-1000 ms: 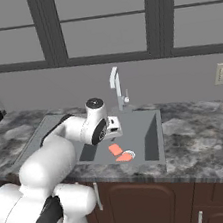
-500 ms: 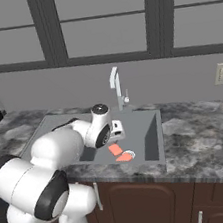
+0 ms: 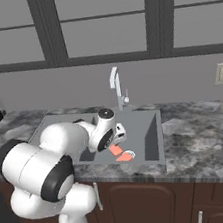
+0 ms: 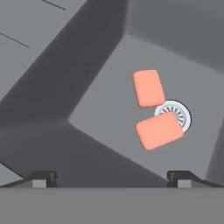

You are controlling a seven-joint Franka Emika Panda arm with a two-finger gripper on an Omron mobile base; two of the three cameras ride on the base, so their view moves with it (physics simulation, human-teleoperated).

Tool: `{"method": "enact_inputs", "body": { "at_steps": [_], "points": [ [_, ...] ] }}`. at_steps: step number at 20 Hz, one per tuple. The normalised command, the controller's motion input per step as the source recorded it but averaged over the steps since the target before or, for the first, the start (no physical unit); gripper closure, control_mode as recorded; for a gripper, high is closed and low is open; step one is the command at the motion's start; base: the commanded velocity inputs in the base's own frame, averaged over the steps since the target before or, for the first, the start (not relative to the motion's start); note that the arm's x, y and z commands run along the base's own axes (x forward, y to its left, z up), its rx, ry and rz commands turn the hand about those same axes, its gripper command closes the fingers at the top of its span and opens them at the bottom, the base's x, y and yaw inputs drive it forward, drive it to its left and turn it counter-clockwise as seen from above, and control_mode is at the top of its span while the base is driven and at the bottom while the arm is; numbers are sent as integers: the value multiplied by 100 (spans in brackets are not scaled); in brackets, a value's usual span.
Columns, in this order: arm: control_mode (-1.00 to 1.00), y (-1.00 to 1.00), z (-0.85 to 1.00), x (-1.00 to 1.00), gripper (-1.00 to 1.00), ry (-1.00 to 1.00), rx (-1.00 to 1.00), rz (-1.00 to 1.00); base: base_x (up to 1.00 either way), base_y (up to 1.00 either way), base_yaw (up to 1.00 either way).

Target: Pick up the bar soap and bar soap from the sink, and place them back in the cabinet, and close the cabinet doors.

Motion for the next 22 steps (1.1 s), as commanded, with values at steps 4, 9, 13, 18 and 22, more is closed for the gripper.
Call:
{"method": "enact_inputs", "body": {
  "at_steps": [4, 9, 13, 18, 22],
  "points": [
    [-100, 0, -18, 10, -100, 0, 0, 3, 0, 0, 0],
    [-100, 0, -16, 15, -100, 0, 0, 0, 0, 0, 0],
    [-100, 1, -20, 28, -100, 0, -1, 0, 0, 0, 0],
    [-100, 0, -19, 27, -100, 0, 0, 0, 0, 0, 0],
    [-100, 0, -23, 31, -100, 0, 0, 0, 0, 0, 0]
  ]
}}
